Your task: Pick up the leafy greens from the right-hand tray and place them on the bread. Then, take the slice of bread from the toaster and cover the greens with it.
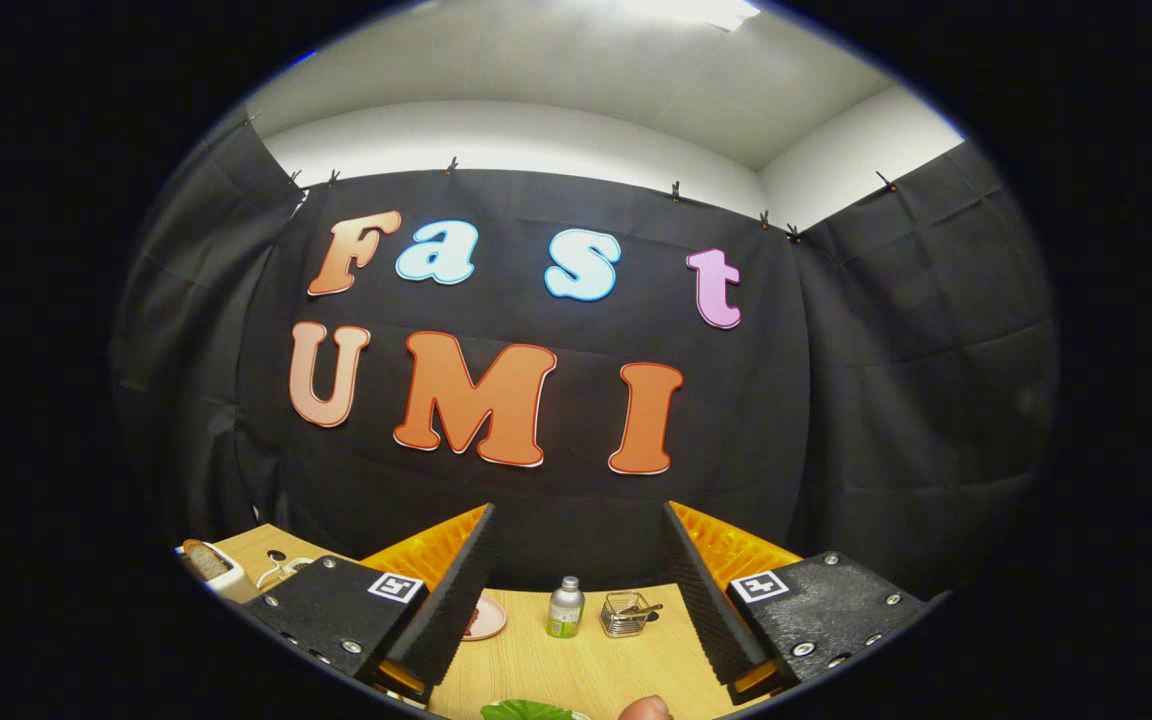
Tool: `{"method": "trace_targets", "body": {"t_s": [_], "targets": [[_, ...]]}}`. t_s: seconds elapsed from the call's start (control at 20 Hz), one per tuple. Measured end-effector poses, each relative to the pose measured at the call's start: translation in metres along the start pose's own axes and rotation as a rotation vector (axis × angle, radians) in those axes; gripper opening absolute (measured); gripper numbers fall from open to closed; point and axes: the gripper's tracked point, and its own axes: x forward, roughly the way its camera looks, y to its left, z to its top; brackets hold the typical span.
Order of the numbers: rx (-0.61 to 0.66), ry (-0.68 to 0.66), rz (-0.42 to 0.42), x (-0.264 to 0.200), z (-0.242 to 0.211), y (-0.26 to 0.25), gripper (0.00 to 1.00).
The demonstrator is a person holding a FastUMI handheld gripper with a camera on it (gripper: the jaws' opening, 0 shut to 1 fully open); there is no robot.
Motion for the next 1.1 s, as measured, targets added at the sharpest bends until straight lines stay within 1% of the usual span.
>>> {"method": "trace_targets", "body": {"t_s": [0.15,0.4,0.55,0.65,0.85,1.0,1.1], "targets": [[0.01,0.044,-0.004,0.002,-0.027,-0.005,0.96],[0.004,0.177,0.078,0.008,-0.089,0.017,0.97],[0.01,0.316,0.123,0.006,-0.149,0.03,0.97],[0.009,0.391,0.154,0.002,-0.176,0.036,0.98],[-0.004,0.512,0.185,-0.01,-0.222,0.04,0.96],[0.004,0.685,0.241,-0.031,-0.271,0.047,0.95],[0.014,0.798,0.268,-0.045,-0.301,0.048,0.9]]}}
